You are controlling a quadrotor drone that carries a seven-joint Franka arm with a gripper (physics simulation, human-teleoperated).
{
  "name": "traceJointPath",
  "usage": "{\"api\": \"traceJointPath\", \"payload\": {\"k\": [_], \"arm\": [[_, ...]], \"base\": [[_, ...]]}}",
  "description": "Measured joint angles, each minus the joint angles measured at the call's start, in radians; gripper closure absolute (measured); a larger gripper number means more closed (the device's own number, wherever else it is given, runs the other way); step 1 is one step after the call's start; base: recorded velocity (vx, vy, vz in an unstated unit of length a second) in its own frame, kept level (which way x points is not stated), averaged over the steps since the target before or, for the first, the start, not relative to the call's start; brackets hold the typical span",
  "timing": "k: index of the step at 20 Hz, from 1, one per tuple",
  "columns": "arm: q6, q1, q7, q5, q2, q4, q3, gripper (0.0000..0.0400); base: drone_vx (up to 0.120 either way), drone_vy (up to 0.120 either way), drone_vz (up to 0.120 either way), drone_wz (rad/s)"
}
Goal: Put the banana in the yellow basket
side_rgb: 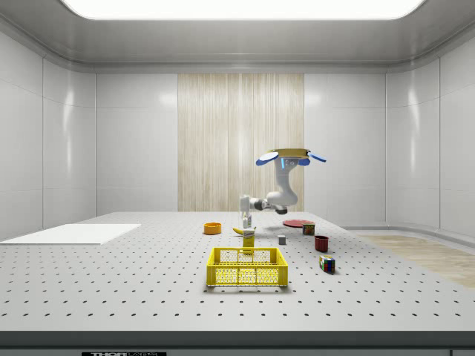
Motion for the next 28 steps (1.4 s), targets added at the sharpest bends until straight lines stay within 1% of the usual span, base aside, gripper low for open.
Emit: {"api": "traceJointPath", "payload": {"k": [13,14,15,16,17,18,20,25,28], "arm": [[0.063,-0.007,-0.001,-0.061,-0.041,0.016,-0.073,0.0],[0.066,-0.008,-0.001,-0.062,-0.043,0.016,-0.076,0.002],[0.069,-0.008,0.0,-0.064,-0.045,0.017,-0.078,0.0071],[0.071,-0.009,0.0,-0.065,-0.047,0.017,-0.079,0.011],[0.073,-0.01,0.0,-0.065,-0.049,0.018,-0.08,0.0141],[0.075,-0.01,0.001,-0.066,-0.051,0.018,-0.081,0.0165],[0.079,-0.011,0.001,-0.066,-0.054,0.019,-0.082,0.0198],[0.084,-0.014,0.024,-0.066,-0.062,0.019,-0.081,0.0203],[0.078,-0.015,0.037,-0.044,-0.065,0.014,-0.058,0.0203]], "base": [[0.0,0.0,0.0,0.0],[0.0,0.0,0.0,0.0],[0.0,0.0,0.0,0.0],[0.0,0.0,0.0,0.0],[0.0,0.0,0.0,0.0],[0.0,0.0,0.0,0.0],[0.0,0.0,0.0,0.0],[0.0,0.0,0.0,0.0],[0.0,0.0,0.0,0.0]]}}
